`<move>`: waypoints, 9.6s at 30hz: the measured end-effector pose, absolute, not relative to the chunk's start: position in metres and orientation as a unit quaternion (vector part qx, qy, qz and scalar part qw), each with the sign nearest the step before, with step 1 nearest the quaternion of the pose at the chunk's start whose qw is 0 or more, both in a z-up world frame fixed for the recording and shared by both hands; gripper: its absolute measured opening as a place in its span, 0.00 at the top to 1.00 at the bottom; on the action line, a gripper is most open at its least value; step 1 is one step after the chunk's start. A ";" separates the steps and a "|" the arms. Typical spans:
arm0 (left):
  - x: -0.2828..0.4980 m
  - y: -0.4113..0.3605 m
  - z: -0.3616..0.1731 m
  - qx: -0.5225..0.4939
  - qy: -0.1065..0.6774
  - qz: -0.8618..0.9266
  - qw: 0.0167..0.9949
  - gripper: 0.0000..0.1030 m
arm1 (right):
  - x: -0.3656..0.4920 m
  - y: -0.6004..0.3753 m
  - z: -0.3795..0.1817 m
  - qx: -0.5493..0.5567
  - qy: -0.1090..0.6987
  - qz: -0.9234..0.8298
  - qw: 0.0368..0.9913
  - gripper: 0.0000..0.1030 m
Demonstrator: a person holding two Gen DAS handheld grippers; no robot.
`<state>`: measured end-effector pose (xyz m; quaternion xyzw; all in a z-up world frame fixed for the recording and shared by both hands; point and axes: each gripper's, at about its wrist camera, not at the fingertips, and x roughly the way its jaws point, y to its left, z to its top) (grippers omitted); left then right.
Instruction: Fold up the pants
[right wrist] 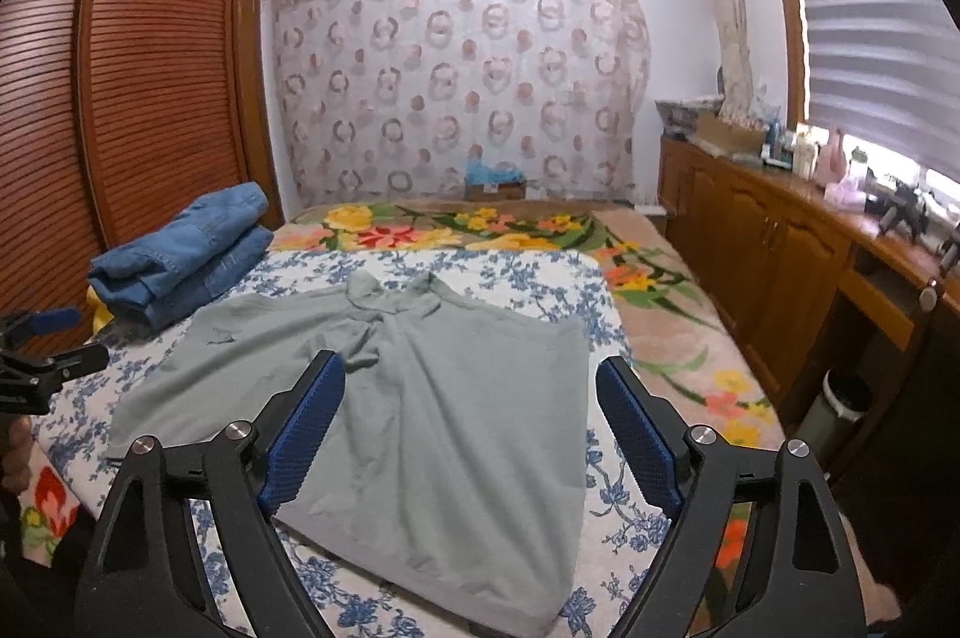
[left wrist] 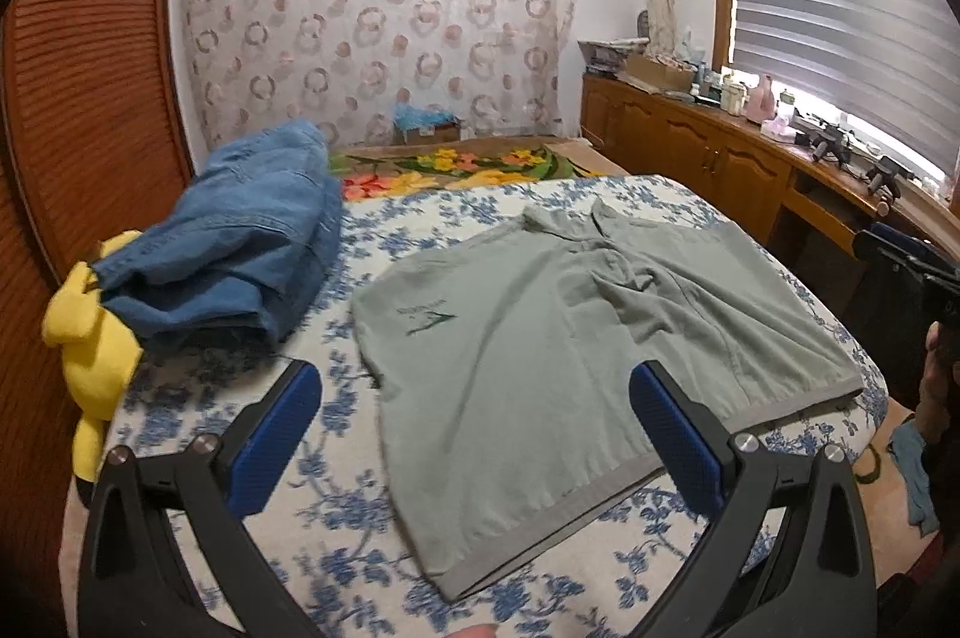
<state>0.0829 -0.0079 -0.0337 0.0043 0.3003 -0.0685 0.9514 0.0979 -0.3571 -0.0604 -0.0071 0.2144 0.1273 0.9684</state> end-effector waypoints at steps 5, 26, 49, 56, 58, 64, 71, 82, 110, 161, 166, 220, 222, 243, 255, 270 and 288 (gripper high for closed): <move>0.097 -0.024 -0.041 0.023 0.312 -0.088 0.946 0.00 | 0.115 -0.370 -0.075 -0.006 0.241 0.131 0.962 0.19; 0.150 -0.065 -0.068 0.052 0.372 -0.135 0.917 0.00 | 0.286 -0.409 -0.124 0.020 0.402 0.150 0.903 0.69; 0.150 -0.037 -0.082 0.015 0.399 -0.133 0.907 0.00 | 0.310 -0.413 -0.129 -0.022 0.407 0.077 0.910 0.93; 0.129 -0.015 -0.071 0.007 0.384 -0.124 0.915 0.00 | 0.262 -0.402 -0.109 -0.032 0.366 0.107 0.924 0.60; 0.121 -0.006 -0.070 0.005 0.384 -0.120 0.916 0.00 | 0.242 -0.392 -0.104 -0.036 0.355 0.119 0.927 0.58; 0.097 0.019 -0.079 -0.013 0.396 -0.112 0.911 0.00 | 0.186 -0.357 -0.106 -0.051 0.336 0.162 0.926 0.56; 0.066 0.031 -0.086 -0.021 0.395 -0.104 0.912 0.01 | 0.146 -0.313 -0.111 -0.073 0.323 0.207 0.921 0.56; 0.050 0.037 -0.086 -0.034 0.387 -0.112 0.914 0.18 | 0.127 -0.289 -0.113 -0.085 0.310 0.222 0.920 0.56; 0.060 0.027 -0.101 -0.016 0.419 -0.112 0.901 0.78 | 0.113 -0.299 -0.115 -0.068 0.304 0.217 0.925 0.56; 0.143 -0.174 0.009 0.091 0.342 -0.256 0.899 0.96 | 0.092 -0.384 -0.118 0.005 0.294 0.159 0.943 0.56; 0.140 -0.156 0.002 0.093 0.344 -0.233 0.905 0.87 | 0.094 -0.378 -0.118 0.005 0.295 0.164 0.941 0.56; 0.122 -0.071 -0.074 0.015 0.399 -0.207 0.893 0.47 | 0.129 -0.325 -0.153 -0.021 0.359 0.203 0.911 0.85; 0.121 -0.072 -0.072 0.015 0.397 -0.208 0.894 0.47 | 0.129 -0.324 -0.153 -0.024 0.357 0.206 0.911 0.92; 0.116 -0.086 -0.067 0.024 0.390 -0.215 0.895 0.47 | 0.125 -0.338 -0.132 -0.013 0.325 0.205 0.923 0.83; 0.120 -0.082 -0.084 0.023 0.414 -0.206 0.887 0.47 | 0.148 -0.311 -0.151 -0.069 0.352 0.213 0.909 0.90; 0.108 -0.082 -0.062 0.014 0.382 -0.217 0.898 0.47 | 0.108 -0.343 -0.088 -0.051 0.282 0.211 0.935 1.00; 0.114 -0.091 -0.062 0.016 0.385 -0.217 0.897 0.47 | 0.105 -0.397 -0.139 -0.026 0.363 0.150 0.919 0.95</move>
